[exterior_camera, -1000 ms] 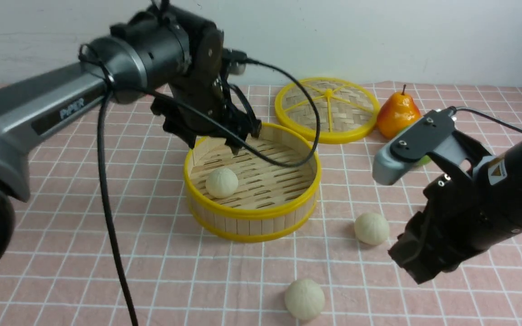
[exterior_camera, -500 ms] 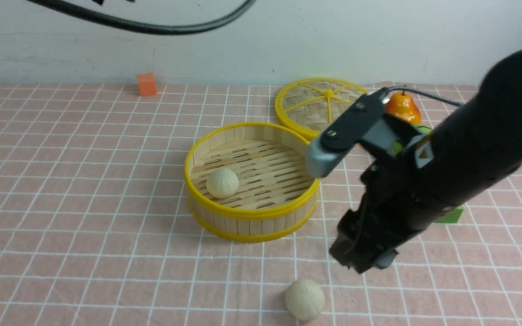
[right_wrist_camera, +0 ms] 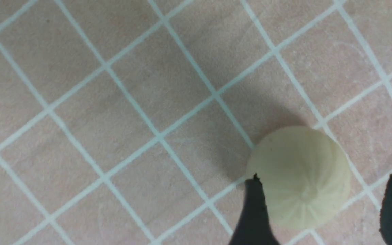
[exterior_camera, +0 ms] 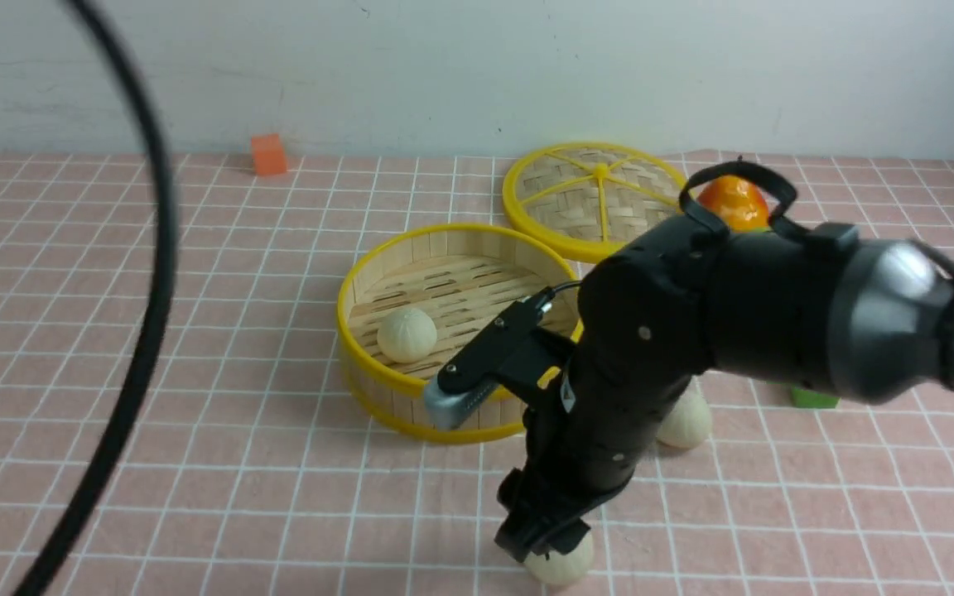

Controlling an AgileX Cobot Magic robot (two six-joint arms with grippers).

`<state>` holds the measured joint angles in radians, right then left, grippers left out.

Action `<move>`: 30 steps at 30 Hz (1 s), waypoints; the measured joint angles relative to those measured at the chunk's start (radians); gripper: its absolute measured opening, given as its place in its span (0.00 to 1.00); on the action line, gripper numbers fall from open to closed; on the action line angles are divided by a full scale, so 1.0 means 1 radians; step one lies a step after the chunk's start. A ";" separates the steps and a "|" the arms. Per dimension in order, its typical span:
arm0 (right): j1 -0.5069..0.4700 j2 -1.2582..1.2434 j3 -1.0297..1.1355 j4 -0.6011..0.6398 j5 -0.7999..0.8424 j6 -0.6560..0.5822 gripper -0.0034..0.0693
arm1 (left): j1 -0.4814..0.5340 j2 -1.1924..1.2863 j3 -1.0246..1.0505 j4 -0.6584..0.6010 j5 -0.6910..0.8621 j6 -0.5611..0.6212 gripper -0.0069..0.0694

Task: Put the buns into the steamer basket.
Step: Use the right arm to grab a steamed stuffed bun, then use the right arm to put the steamed stuffed bun into the steamer

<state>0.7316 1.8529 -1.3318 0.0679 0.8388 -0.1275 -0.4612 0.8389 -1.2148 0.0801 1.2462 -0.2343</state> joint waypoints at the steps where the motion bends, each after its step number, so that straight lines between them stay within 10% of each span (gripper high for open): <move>1: 0.000 0.013 0.000 0.000 -0.013 0.008 0.70 | 0.000 -0.039 0.043 -0.001 0.000 0.000 0.07; 11: 0.000 0.094 -0.004 -0.048 -0.042 0.141 0.54 | 0.000 -0.343 0.329 -0.003 0.000 -0.015 0.07; 18: 0.000 0.094 -0.111 -0.068 0.082 0.117 0.09 | 0.000 -0.371 0.351 -0.003 0.000 -0.044 0.07; 30: -0.038 0.116 -0.417 -0.311 -0.077 0.228 0.08 | 0.000 -0.371 0.351 -0.003 0.000 -0.045 0.07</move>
<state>0.6931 1.9691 -1.7483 -0.2426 0.7614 0.1006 -0.4612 0.4678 -0.8641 0.0771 1.2462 -0.2795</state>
